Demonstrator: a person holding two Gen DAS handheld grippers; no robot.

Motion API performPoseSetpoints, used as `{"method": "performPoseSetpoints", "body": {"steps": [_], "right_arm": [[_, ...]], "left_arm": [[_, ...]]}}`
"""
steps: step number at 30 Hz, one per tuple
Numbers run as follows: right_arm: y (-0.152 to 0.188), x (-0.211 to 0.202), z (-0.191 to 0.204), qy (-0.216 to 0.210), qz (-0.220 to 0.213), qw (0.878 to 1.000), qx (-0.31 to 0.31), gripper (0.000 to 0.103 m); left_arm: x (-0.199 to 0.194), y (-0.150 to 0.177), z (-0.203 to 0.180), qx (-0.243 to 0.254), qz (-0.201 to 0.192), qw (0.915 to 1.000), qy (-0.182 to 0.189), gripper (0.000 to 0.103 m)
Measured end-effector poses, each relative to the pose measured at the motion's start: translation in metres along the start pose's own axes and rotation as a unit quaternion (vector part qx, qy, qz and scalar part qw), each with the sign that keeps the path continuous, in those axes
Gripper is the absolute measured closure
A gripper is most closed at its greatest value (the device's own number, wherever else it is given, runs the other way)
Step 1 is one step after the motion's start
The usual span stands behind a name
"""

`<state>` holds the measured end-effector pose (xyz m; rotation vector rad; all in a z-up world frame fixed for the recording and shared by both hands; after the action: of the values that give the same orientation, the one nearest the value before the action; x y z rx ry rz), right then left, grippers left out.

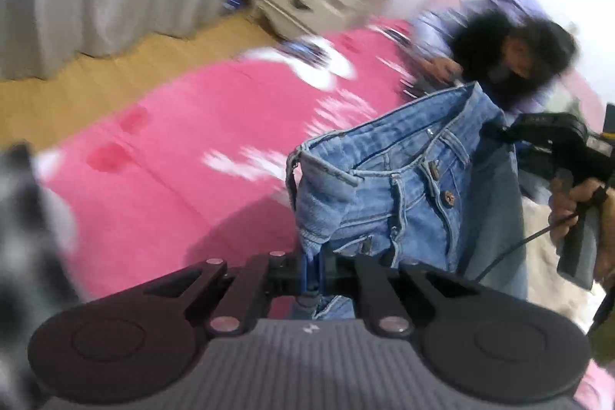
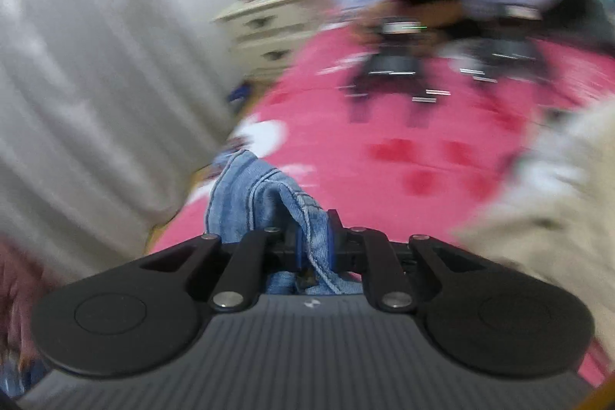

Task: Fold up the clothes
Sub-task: 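Lift the jeans by the waistband with both grippers and lay them straight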

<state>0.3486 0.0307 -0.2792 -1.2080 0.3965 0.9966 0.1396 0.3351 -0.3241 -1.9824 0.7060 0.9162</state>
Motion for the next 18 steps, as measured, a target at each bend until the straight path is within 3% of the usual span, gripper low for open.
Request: {"method": "performPoseSetpoints", "body": {"steps": [5, 9, 13, 16, 18], "right_arm": [[0.032, 0.074, 0.078, -0.046, 0.042, 0.994, -0.093, 0.093], [0.052, 0.104, 0.111, -0.062, 0.048, 0.988, -0.134, 0.093], [0.071, 0.137, 0.117, -0.052, 0.056, 0.978, -0.192, 0.092], [0.095, 0.165, 0.117, 0.000, 0.089, 0.963, -0.255, 0.083], [0.092, 0.162, 0.113, 0.019, 0.092, 0.960, -0.264, 0.073]], "left_arm": [[0.023, -0.011, 0.065, -0.020, 0.020, 0.9945, -0.101, 0.097], [0.034, -0.013, 0.085, -0.021, 0.029, 0.9889, -0.144, 0.097], [0.049, -0.009, 0.094, -0.003, 0.051, 0.9812, -0.186, 0.093], [0.052, -0.008, 0.100, -0.005, 0.063, 0.9774, -0.202, 0.077], [0.044, -0.010, 0.106, -0.023, 0.059, 0.9793, -0.192, 0.076]]}}
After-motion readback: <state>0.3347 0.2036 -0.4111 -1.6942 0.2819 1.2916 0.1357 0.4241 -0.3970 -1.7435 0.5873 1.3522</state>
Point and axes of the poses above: each gripper's, at about its wrist camera, not at the fingertips, and x roughly the way its jaws point, z to its left, y to its underside, the point moved 7 cm from there along x, roughly the way its jaws point, and after that the axes turned 6 degrees about z, right-handed, at the moved point
